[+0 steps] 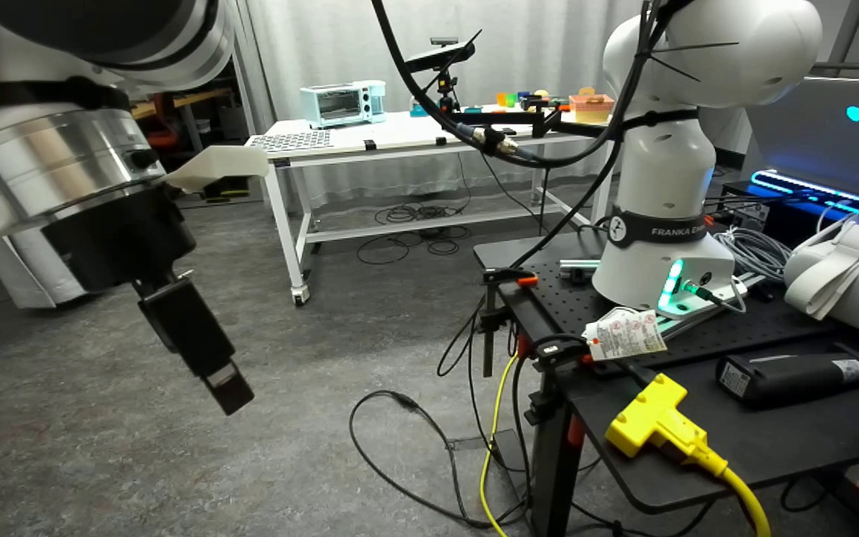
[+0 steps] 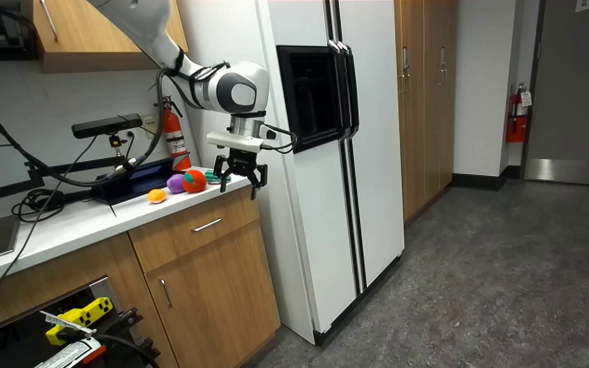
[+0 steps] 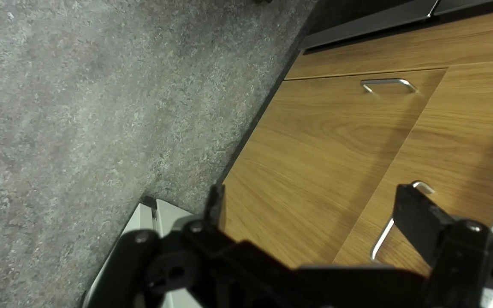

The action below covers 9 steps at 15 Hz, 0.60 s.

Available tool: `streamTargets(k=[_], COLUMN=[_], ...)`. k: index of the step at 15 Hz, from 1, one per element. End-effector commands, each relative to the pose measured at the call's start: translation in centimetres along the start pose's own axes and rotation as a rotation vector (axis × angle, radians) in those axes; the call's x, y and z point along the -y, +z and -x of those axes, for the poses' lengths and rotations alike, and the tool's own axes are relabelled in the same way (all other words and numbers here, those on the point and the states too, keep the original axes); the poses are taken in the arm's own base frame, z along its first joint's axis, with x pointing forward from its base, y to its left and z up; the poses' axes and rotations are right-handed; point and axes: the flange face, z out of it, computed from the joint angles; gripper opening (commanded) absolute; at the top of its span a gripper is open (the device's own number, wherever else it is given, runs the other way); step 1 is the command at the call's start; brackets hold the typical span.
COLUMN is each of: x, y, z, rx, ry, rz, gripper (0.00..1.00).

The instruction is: Close and open the drawer

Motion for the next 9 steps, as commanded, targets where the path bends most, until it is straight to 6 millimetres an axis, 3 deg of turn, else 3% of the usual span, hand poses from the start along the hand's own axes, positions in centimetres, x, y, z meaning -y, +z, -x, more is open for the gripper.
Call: streamTargets(k=[1,9], x=[0.01,-0.06], y=[-0.03,0.48], z=[-0.03,-0.49], rx=[0.001,0.0], ry=[0.0,-0.015], rz=[0.0,0.022], gripper=[1.0,1.0])
